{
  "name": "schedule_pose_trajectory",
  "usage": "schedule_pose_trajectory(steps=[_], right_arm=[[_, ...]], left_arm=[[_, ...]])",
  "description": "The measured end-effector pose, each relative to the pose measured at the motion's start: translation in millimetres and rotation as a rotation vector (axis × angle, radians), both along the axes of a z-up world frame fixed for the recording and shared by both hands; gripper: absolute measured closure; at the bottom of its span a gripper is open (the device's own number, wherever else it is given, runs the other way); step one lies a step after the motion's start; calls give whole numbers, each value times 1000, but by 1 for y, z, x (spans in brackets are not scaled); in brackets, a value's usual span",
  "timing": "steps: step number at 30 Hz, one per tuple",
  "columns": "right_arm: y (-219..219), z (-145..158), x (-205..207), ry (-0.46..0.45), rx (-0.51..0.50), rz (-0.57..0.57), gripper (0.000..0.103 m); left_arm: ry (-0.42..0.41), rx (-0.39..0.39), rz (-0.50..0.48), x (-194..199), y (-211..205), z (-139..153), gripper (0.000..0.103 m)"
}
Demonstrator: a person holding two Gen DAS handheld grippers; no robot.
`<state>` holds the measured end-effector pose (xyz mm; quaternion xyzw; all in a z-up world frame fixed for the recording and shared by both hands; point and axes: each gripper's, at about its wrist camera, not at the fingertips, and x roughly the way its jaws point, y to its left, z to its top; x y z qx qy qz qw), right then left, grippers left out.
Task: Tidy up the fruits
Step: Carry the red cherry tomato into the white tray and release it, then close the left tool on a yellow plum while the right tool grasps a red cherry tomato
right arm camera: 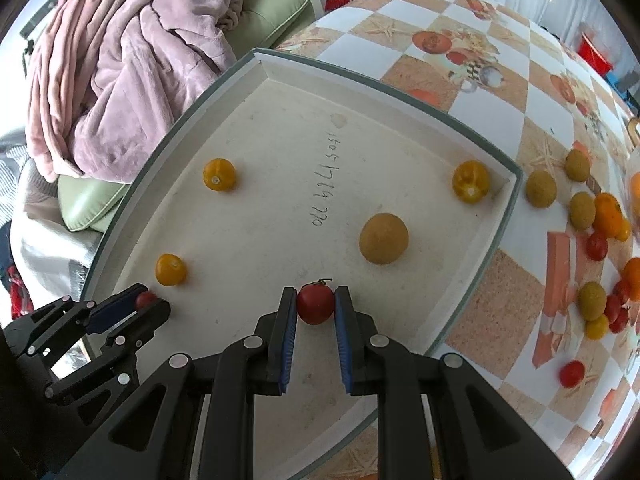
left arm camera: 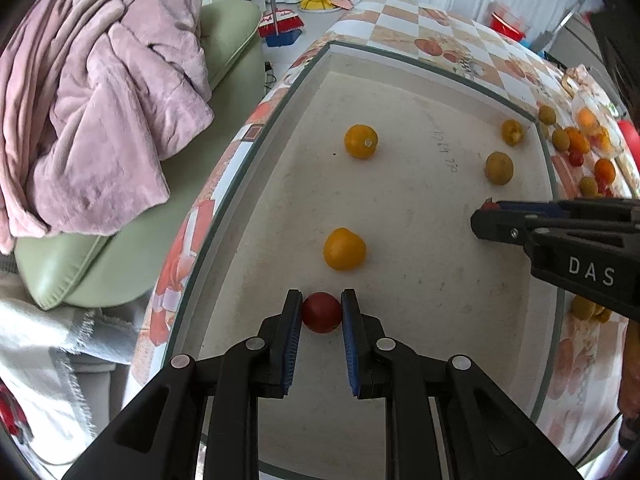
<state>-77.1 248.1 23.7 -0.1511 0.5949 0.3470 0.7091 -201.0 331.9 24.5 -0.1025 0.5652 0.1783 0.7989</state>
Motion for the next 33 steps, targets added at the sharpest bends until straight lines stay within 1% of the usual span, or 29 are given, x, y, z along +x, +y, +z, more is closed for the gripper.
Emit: schedule_pose_trajectory(steps=[4, 5, 6, 7, 8, 9, 10, 11, 13, 15, 16, 17, 18, 20, 22, 26, 27, 28, 29, 31, 33], right_arm=[[-1, 1, 1, -2, -1, 8, 81], [-1, 1, 1, 1, 2, 9, 80], [-2, 2, 1, 5, 6, 7, 78], [-2, 2, 1, 8, 11, 5, 73], [-2, 4, 0, 9, 21, -2, 64], [-3, 6, 0, 6, 30, -9, 59], [-4, 8, 0, 3, 38, -14, 50], [-6, 11, 0, -2, 50, -20, 45], [-8, 16, 1, -1, 68, -27, 42], [-11, 20, 1, 5, 78, -35, 34], [-12, 22, 1, 3, 84, -42, 26], [-16, 27, 2, -3, 95, -52, 22], [-20, 31, 3, -6, 104, -63, 22], [-28, 36, 6, 1, 117, -89, 18], [-39, 40, 8, 17, 132, -108, 18], [-74, 48, 8, 4, 152, -162, 16], [-85, 49, 8, 7, 154, -180, 15], [-94, 48, 7, 14, 154, -194, 6], [-107, 46, 6, 27, 154, -212, 0], [-127, 44, 1, 39, 141, -237, 0], [-150, 41, -6, 27, 103, -260, 0]], left_arm=[[7, 12, -8, 1, 0, 0, 81], [8, 12, -9, 1, 1, 0, 79], [11, 19, -8, 1, 1, 0, 73], [14, 25, -6, 0, 1, 0, 44], [7, 36, -2, -1, 1, 2, 24], [-16, 58, 3, -3, 0, 6, 24], [-23, 66, -2, -4, 0, 7, 24], [-15, 62, -11, -3, 0, 7, 24], [7, 62, -15, -3, -1, 4, 24], [13, 58, -26, -2, -3, 5, 24], [14, 60, -31, -2, -4, 5, 24], [14, 63, -37, -1, -6, 6, 24], [15, 64, -45, 0, -9, 8, 24], [13, 66, -61, 3, -15, 11, 24], [6, 68, -84, 7, -22, 15, 24], [-21, 68, -148, 17, -40, 26, 24], [-27, 67, -162, 20, -44, 28, 24], [-32, 66, -176, 23, -48, 31, 24], [-38, 66, -192, 26, -52, 33, 24], [-50, 63, -225, 32, -63, 37, 24], [-60, 56, -257, 39, -73, 40, 24]])
